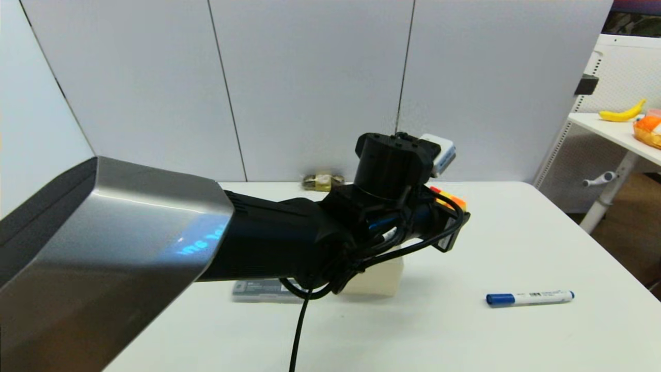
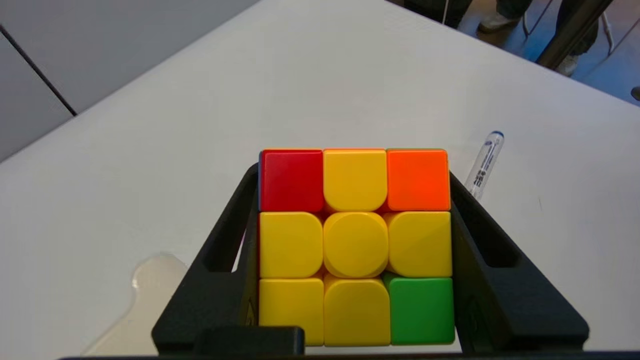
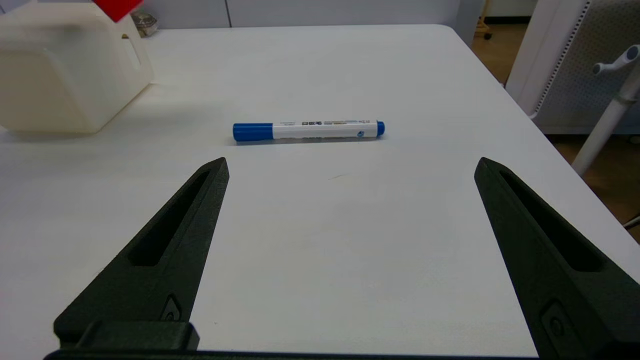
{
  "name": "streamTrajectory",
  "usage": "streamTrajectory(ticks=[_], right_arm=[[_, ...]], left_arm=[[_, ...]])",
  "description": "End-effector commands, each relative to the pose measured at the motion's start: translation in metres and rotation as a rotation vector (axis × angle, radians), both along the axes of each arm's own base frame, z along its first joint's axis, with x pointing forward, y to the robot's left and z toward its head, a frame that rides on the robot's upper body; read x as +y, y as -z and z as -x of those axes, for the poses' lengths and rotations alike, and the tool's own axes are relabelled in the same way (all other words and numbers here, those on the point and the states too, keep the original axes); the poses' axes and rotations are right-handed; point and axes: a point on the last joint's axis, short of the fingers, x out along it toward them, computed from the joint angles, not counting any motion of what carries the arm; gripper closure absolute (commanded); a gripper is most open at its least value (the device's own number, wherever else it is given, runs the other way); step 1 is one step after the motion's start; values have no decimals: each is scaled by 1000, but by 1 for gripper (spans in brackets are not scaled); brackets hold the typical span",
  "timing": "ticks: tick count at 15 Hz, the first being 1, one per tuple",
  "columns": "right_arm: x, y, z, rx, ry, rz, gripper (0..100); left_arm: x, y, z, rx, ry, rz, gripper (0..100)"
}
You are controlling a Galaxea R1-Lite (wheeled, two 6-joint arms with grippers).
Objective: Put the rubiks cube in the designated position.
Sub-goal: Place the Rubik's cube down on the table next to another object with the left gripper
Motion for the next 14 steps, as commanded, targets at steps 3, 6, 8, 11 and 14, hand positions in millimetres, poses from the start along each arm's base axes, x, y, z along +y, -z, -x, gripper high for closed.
streamTrajectory(ticks=[3,6,8,11,14], right_arm=[[0,1,0,4,0,0,0],[0,1,0,4,0,0,0],[0,1,0,4,0,0,0],[0,1,0,4,0,0,0],[0,1,0,4,0,0,0]], left_arm=[[-5,22,-3,46,-3,-63,100],[-7,24,-4,50,-1,-68,100],[-7,26,-4,53,-1,-73,100],[-10,32,-7,58,-3,-79,100],[-11,31,-7,56,-1,-80,0]])
